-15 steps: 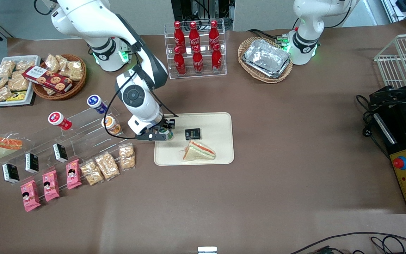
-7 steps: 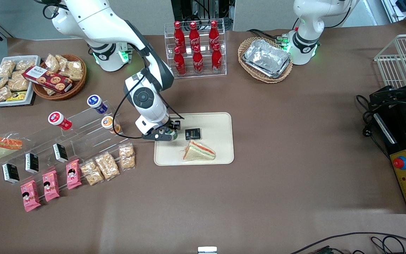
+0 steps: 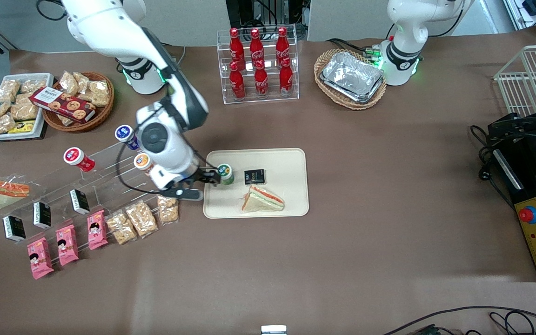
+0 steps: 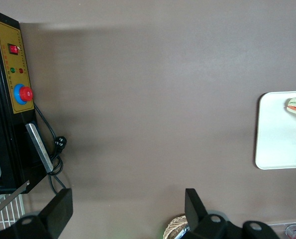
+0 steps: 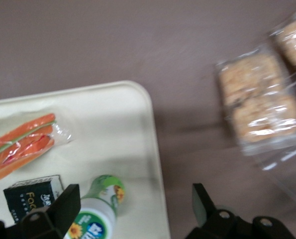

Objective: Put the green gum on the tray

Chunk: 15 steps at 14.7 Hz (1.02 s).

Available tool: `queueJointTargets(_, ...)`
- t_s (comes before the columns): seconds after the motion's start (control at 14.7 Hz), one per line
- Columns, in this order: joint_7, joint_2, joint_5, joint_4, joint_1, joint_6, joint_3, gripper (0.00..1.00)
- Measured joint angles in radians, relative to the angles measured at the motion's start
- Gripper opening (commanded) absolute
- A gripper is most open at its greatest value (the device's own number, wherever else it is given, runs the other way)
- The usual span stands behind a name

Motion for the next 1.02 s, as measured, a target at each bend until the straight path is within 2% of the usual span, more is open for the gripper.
queueJointTargets(0.34, -0.135, -0.161, -0.001, 0.045, -0.133, -0.26, -0.009, 1.0)
queueJointTargets(0.75, -0.385, -0.289, -0.001, 0.075, -0.319, -0.486, -0.016, 1.0)
queueJointTargets(1.02, -0.43, -0.323, -0.022, 0.21, -0.386, -0.688, -0.022, 1.0)
